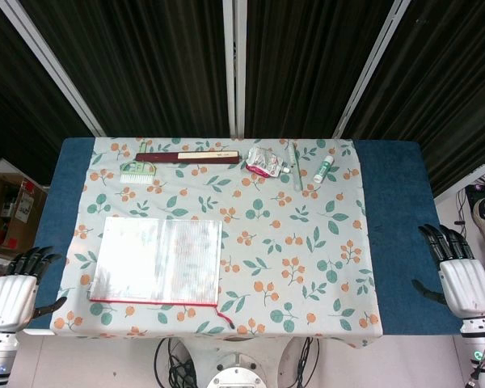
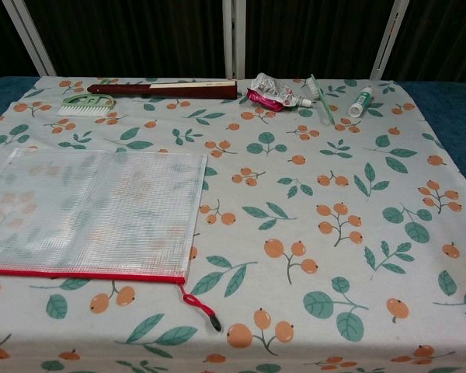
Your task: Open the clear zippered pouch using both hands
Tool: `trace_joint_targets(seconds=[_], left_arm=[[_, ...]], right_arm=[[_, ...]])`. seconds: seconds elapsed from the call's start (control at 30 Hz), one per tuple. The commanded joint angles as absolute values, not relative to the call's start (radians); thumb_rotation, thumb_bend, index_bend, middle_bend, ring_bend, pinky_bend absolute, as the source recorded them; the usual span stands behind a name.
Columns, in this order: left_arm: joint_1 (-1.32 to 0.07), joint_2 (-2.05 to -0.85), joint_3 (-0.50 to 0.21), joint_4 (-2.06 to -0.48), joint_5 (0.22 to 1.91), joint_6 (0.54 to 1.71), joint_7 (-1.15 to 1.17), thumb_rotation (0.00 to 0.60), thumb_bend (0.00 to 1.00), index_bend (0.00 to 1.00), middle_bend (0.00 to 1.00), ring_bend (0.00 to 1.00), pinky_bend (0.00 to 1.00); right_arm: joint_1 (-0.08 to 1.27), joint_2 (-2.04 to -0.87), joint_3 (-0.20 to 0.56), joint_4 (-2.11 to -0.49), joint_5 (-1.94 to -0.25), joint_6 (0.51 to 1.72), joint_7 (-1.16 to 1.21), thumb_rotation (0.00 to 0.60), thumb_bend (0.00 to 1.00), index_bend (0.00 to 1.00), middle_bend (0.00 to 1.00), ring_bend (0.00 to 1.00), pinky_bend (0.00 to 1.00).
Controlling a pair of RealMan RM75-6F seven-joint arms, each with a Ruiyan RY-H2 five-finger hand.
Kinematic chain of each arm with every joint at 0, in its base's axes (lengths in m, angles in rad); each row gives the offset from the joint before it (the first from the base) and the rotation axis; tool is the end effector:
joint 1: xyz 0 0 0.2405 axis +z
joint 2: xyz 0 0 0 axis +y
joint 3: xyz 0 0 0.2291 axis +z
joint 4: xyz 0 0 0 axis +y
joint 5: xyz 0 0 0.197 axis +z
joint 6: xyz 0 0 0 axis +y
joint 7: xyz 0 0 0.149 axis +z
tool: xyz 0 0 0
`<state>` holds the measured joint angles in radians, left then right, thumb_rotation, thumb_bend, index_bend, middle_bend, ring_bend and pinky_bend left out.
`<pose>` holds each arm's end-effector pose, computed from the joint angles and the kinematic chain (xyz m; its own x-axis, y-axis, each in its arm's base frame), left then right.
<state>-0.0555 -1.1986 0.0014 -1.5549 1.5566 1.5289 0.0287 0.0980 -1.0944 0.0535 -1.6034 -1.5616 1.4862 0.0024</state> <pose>-0.2837 0.1646 0.1363 0.4057 0.0212 0.9138 0.9136 -0.0378 -0.4048 -0.2740 -0.1872 0.1642 0.4274 0.0108 0.9040 -0.9007 -0.0810 0.4268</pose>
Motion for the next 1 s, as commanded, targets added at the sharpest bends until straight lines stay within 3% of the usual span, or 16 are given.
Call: trace_joint_targets(seconds=[0.03,0.37,0.57,0.8,1.0], left_arm=[[-0.051,-1.206,0.001,-1.549,1.551,1.531,0.026,0.6,0.0,0.24,0.15,0.12,0.18],[-0.055,-1.2,0.007,-1.563,1.591,1.546,0.04,0.6,0.0,0.25,0.16,0.12,0.18],[-0.136,-1.19,0.0,-1.612,1.702,1.501,0.053,0.6,0.04,0.28,0.16,0.14,0.18],[-0.33,-1.215,-0.007,-1.698,1.879,1.314,0.119,0.6,0.16,0.33,0.17,0.14,0.18],[-0.481,-1.3,-0.018,-1.734,1.925,1.117,0.174,0.6,0.23,0.42,0.18,0.14,0.18]], right_arm=[[0.098,-1.096,0.057,-1.604,-1.557,1.487,0.001,0.6,0.06,0.0,0.08,0.0,0.08],[0.101,-1.091,0.055,-1.605,-1.572,1.495,0.014,0.6,0.06,0.0,0.08,0.0,0.08],[0.113,-1.068,0.069,-1.621,-1.588,1.506,0.053,0.6,0.06,0.0,0.08,0.0,0.08],[0.141,-1.049,0.084,-1.647,-1.612,1.499,0.054,0.6,0.06,0.0,0.08,0.0,0.08],[0.157,-1.054,0.08,-1.651,-1.616,1.476,0.046,0.6,0.06,0.0,0.08,0.0,0.08]])
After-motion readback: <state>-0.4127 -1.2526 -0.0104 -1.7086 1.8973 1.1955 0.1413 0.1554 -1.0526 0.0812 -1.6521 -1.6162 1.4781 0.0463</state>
